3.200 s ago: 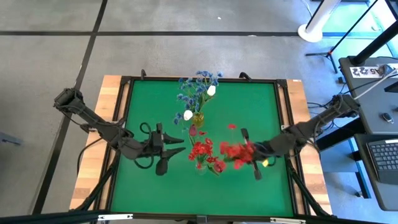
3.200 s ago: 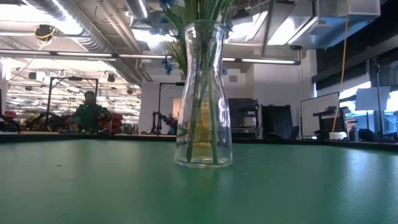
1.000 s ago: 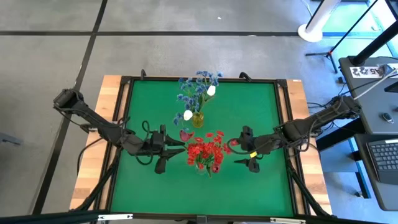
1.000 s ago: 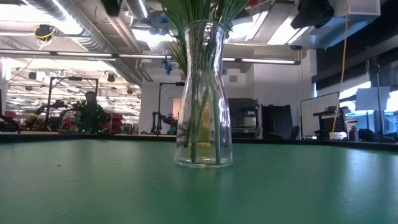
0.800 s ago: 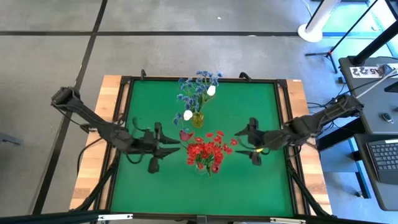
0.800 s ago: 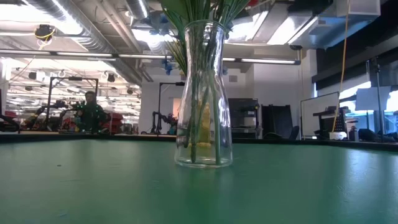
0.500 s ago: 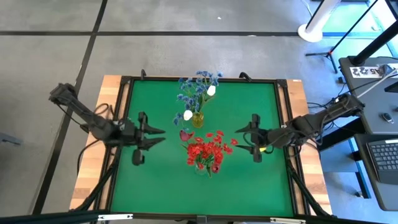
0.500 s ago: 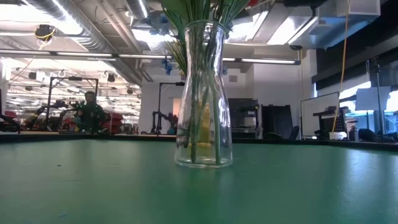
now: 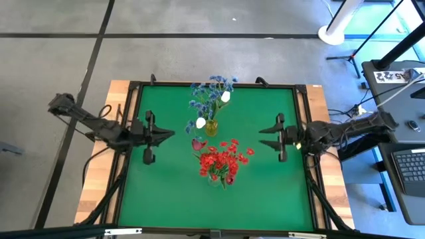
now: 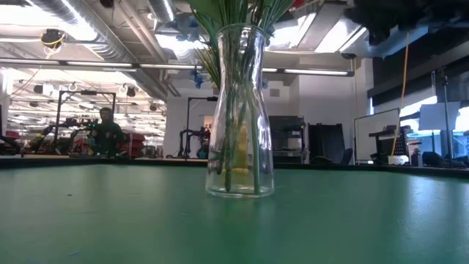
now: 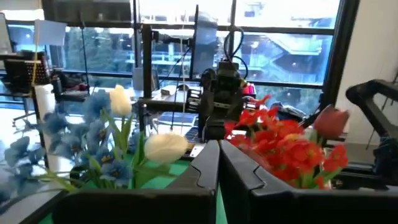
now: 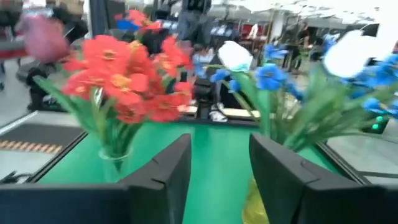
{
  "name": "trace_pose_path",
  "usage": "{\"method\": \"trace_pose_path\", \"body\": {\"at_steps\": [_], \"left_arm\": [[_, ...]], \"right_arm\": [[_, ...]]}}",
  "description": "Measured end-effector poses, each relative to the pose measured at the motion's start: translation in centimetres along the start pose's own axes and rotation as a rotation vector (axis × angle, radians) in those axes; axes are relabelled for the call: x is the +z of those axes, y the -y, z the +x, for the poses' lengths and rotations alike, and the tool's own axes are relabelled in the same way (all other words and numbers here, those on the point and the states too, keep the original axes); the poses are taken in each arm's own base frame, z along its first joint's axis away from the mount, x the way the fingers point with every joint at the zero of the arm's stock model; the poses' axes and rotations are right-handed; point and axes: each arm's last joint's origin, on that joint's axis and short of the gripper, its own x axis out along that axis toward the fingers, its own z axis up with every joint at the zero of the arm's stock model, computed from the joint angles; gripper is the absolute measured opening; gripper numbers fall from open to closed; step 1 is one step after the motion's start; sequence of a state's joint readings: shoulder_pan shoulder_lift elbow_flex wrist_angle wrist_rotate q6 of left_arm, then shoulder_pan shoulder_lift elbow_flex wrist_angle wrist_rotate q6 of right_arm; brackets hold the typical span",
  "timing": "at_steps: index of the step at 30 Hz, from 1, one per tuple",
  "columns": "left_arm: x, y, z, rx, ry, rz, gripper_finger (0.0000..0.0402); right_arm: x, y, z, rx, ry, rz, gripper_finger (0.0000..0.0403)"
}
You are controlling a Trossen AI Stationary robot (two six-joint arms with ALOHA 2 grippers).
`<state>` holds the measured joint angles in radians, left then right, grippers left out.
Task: Sort flowers into vase by color
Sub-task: Return to Home Position
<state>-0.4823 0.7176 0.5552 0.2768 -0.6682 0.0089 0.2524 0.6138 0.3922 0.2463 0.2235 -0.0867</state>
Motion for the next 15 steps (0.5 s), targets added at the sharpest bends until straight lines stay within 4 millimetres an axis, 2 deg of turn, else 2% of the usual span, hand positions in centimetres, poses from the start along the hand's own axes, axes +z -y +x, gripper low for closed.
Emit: {"method": "trace_pose_path", "body": {"at_steps": [4,9,15], "left_arm": [[-2.1,-1.6,0.9,-0.026,0.045,-0.033,0.0002],[-4.7,-4.2,1.4,-0.013,0.057,-0.075,0.0001],[-4.6,-5.9,0.1,-0.019,0.067,-0.087,0.0001]], "right_arm": [[-1.4,1.6,-0.8,-0.02,0.037,0.028,0.0142],[-2.4,3.1,-1.7,-0.07,-0.005,0.046,0.0103],[-2.0,3.9,-3.6,-0.053,0.03,0.04,0.0044]]}}
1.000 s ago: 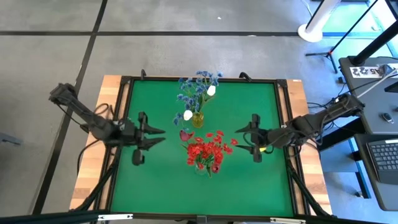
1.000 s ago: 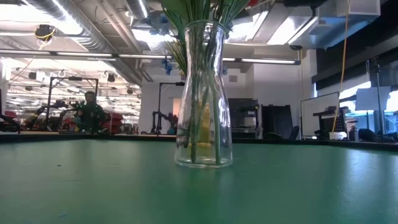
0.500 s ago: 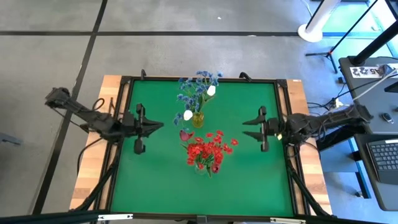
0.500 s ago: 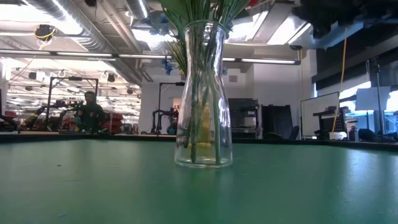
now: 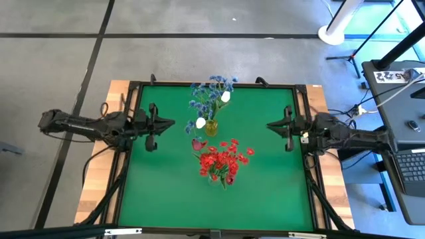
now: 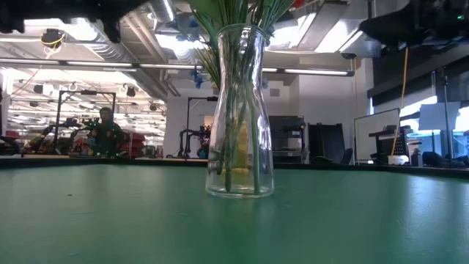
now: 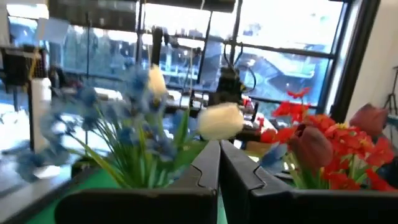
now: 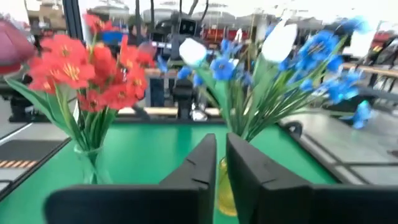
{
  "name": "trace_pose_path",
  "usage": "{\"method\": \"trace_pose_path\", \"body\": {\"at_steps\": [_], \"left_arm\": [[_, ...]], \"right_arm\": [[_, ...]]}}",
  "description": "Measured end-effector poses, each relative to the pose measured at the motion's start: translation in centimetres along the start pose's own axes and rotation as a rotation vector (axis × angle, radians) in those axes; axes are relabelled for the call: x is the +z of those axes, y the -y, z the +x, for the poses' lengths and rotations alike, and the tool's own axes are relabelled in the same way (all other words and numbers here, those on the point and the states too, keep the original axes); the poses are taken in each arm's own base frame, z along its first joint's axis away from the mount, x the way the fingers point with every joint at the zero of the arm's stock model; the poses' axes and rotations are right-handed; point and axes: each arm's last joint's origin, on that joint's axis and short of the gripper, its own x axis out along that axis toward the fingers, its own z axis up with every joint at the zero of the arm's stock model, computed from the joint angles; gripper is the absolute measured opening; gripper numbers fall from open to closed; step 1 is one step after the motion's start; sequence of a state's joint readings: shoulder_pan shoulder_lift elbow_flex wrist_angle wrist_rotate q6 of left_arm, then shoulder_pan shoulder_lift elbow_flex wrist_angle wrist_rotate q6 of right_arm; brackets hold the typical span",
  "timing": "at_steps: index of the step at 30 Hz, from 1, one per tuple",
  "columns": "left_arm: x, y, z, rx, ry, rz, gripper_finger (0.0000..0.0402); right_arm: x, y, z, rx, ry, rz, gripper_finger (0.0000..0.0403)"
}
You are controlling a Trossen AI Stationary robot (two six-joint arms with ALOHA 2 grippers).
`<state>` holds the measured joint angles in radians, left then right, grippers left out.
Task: Sort flowers into vase by color
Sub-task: Return to Home Position
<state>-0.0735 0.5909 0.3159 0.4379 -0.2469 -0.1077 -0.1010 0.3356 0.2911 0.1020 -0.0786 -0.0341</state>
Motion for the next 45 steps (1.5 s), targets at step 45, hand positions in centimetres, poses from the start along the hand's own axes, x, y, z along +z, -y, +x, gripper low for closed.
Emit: {"method": "trace_pose_path", "body": {"at_steps": [45], "left_arm": [[-7.2,-2.1,-4.8,0.023,-0.071,-0.009,0.0]], "right_arm": [[-7.6,0.3,-2.1,-0.22,-0.045,-0.028,0.0007]]}}
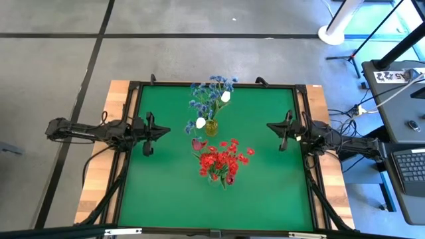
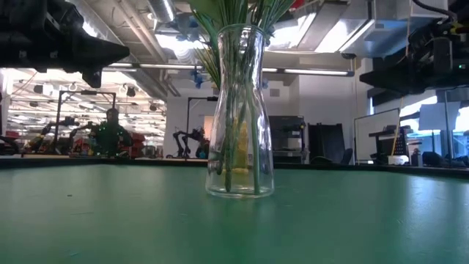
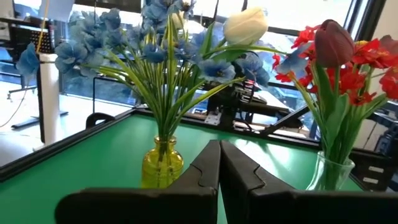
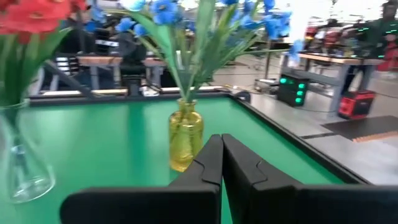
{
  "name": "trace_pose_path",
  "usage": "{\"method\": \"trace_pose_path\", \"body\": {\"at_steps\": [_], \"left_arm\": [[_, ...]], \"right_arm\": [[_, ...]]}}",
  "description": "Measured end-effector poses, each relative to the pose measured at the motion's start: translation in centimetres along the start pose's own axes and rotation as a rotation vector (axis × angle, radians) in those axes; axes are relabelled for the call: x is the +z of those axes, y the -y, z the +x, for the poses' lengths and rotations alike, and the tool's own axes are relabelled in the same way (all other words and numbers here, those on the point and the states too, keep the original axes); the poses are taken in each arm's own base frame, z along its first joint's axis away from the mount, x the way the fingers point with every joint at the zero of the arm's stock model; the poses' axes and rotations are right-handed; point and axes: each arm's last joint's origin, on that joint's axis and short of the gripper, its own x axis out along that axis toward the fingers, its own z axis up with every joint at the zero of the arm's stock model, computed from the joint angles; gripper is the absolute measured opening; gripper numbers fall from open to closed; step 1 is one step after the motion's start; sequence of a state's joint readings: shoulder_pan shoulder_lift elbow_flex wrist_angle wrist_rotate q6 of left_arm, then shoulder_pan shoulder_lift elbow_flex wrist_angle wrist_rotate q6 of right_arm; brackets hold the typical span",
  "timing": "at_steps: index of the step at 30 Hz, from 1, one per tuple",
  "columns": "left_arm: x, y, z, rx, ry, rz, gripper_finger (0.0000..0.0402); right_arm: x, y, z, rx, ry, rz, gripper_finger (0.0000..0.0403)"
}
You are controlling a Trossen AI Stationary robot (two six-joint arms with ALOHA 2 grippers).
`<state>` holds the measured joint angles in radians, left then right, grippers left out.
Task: Sort flowers into vase by color
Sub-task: Return to Home Position
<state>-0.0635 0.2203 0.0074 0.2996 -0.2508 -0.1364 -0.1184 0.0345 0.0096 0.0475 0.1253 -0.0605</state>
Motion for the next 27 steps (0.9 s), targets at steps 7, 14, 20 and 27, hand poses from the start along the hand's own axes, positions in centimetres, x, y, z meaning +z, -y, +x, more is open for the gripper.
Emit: {"method": "trace_pose_path", "body": {"at_steps": [7,14,20,27], "left_arm": [[-0.02,-0.01,0.0,0.002,-0.003,-0.002,0.0],[-0.02,-0.01,0.0,0.002,-0.003,0.024,0.0],[-0.01,-0.01,0.0,0.002,-0.003,0.024,0.0],[-0.01,-0.01,0.0,0.002,-0.003,0.024,0.0]], "right_arm": [[0.0,0.09,0.0,-0.031,0.001,0.002,0.0007],[-0.02,0.09,0.01,-0.031,0.0,0.003,0.0007],[-0.03,0.09,0.01,-0.031,0.0,0.003,0.0007],[-0.04,0.09,0.01,-0.031,-0.001,0.003,0.0007]]}}
